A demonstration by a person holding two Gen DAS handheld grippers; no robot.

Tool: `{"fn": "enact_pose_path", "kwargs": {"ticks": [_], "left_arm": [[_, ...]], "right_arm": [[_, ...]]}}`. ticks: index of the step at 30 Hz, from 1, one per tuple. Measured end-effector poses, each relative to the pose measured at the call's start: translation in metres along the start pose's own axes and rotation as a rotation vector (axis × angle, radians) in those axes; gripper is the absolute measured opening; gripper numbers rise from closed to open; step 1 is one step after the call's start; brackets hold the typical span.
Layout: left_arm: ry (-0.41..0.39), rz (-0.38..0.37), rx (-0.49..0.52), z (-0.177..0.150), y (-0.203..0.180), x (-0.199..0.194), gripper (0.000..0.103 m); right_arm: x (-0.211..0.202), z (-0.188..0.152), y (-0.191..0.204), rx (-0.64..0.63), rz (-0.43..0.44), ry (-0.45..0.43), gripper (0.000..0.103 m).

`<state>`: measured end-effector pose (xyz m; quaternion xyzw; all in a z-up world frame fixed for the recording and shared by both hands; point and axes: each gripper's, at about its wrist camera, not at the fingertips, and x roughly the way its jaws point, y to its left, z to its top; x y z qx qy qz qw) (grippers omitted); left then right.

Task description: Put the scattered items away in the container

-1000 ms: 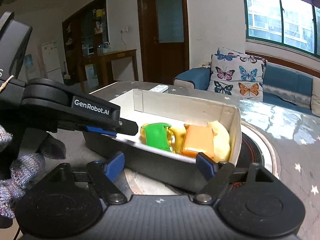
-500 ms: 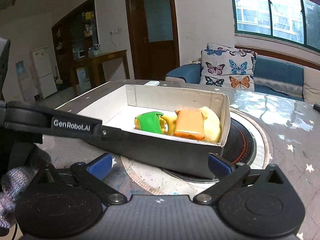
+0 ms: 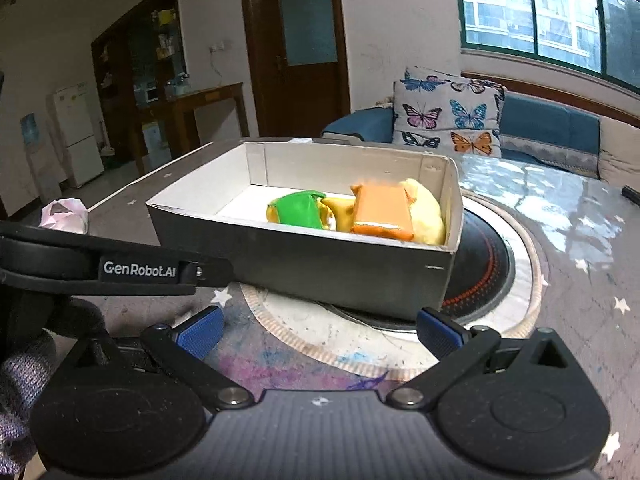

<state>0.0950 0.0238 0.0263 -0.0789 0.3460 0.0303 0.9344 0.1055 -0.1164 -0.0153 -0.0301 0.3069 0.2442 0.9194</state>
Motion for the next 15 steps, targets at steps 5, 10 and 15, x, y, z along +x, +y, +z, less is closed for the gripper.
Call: {"fn": "enact_pose_path", "kwargs": {"ticks": [5,10,15], "left_arm": [[-0.013,0.017,0.016,-0.0034,-0.0014,-0.0022,0.035],[-0.027,0.031,0.031,-0.007,-0.0029,-0.0036,0.035],[-0.048,0.038,0.051,-0.0101,-0.0055,-0.0063,0.035]], "right_arm": [[-0.0018,-0.0029,-0.0023,0.017,-0.018,0.003,0.103],[-0.0019,-0.004,-0.0018,0.024,-0.038,0.009,0.103],[-0.0014,-0.0051,-0.0017,0.026,-0.051,0.023,0.103]]}}
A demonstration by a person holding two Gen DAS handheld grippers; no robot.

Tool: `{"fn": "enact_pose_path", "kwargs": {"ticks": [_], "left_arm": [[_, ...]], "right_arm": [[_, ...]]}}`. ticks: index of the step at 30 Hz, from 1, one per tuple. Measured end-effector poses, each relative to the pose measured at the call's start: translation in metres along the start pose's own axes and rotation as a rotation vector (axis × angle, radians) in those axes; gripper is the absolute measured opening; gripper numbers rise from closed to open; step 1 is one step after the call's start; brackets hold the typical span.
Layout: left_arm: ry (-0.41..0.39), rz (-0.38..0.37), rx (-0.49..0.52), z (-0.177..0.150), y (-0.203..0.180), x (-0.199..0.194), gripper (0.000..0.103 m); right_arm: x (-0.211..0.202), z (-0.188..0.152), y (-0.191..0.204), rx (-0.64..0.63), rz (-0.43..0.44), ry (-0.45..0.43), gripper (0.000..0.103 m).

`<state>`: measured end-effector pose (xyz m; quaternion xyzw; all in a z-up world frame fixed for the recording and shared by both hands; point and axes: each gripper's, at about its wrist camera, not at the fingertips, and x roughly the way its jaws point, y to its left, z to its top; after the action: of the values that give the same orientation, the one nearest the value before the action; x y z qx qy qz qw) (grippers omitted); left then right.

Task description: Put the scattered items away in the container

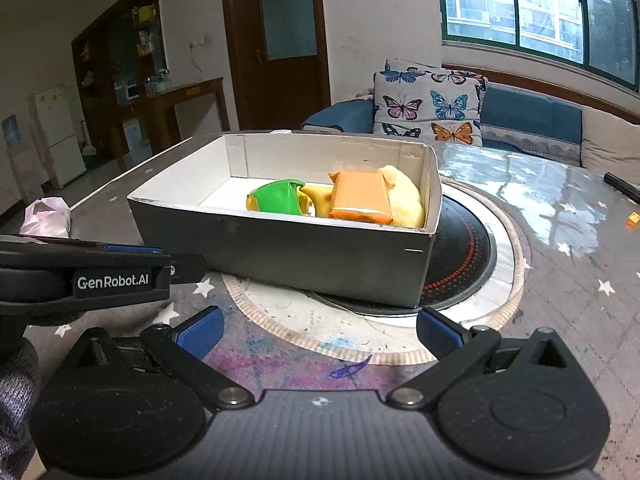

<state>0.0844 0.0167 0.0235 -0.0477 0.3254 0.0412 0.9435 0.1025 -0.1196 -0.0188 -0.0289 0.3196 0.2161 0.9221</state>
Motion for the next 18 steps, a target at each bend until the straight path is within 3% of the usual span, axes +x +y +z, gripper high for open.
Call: {"fn": "enact_pose_path", "kwargs": {"ticks": [18], "left_arm": [[-0.036,0.008,0.061,-0.007,-0.011,-0.006,0.035]], "right_arm": [[-0.004,-0.003,0.0,-0.001,-0.028,0.007,0.103]]}}
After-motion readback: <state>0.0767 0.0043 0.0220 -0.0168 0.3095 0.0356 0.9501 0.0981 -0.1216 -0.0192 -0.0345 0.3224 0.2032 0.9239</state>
